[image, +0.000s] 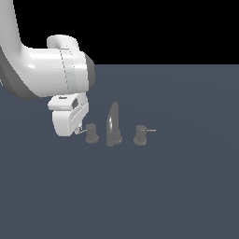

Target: Turn on the faucet by rotating a designated handle.

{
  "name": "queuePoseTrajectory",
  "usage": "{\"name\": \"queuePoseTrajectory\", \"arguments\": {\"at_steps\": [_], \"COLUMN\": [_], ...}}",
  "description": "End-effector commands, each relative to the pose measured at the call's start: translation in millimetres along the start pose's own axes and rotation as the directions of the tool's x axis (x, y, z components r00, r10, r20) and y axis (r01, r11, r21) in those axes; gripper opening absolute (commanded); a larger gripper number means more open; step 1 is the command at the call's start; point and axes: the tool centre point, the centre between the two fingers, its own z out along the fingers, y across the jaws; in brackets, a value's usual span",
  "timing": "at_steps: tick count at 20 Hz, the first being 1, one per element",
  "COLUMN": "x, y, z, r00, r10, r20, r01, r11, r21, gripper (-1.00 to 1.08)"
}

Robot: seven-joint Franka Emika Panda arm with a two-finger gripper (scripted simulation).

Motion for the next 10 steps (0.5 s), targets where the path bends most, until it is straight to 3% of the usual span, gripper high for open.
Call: {"name": "queuePoseTrajectory", "arguments": {"at_steps": [1, 10], "x": [6.8, 33.8], "y": [4.3, 28.7], "z": [-0.1, -1.0], "r00": [1.0, 1.0], "r10": [0.001, 0.005], "r20": [-0.003, -0.011], "r01": [-0.001, -0.005], "r11": [1.0, 1.0], "r21": [-0.003, -0.015], "gripper": [-1.0, -1.0]}}
